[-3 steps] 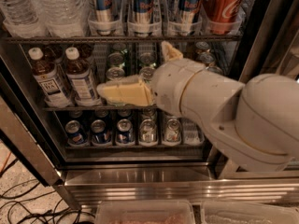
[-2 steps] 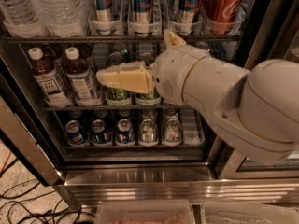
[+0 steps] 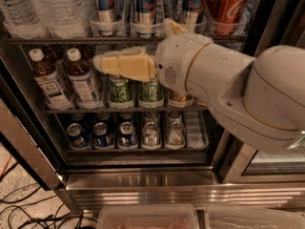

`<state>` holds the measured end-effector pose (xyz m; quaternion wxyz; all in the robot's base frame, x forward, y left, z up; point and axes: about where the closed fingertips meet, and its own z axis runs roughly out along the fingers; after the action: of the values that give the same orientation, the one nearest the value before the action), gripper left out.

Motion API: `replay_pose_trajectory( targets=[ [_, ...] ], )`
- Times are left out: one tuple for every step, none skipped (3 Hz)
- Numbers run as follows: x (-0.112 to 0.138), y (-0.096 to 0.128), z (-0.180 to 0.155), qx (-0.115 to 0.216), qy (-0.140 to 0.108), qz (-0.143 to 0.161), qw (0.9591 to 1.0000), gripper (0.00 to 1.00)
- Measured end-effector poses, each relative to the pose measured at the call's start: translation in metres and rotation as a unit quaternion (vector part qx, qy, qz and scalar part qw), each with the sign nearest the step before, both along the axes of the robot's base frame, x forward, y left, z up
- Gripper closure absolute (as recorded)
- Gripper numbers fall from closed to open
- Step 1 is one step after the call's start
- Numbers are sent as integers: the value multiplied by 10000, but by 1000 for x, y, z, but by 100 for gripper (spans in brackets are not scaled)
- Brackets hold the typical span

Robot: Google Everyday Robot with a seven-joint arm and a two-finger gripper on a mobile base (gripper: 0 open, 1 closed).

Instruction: Pick redbull can from top shelf of fridge

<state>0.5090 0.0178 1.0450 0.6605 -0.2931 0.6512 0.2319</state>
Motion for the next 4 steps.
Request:
replay_pose_trajectory(
  targets=[
    [0,0,0,0,0,0,10000,0],
    [1,-3,-9,-12,31,-291,9996,0],
    [7,-6,-5,-90,-156,-788,9967,0],
    [7,-6,-5,-90,-156,-788,9967,0]
  ],
)
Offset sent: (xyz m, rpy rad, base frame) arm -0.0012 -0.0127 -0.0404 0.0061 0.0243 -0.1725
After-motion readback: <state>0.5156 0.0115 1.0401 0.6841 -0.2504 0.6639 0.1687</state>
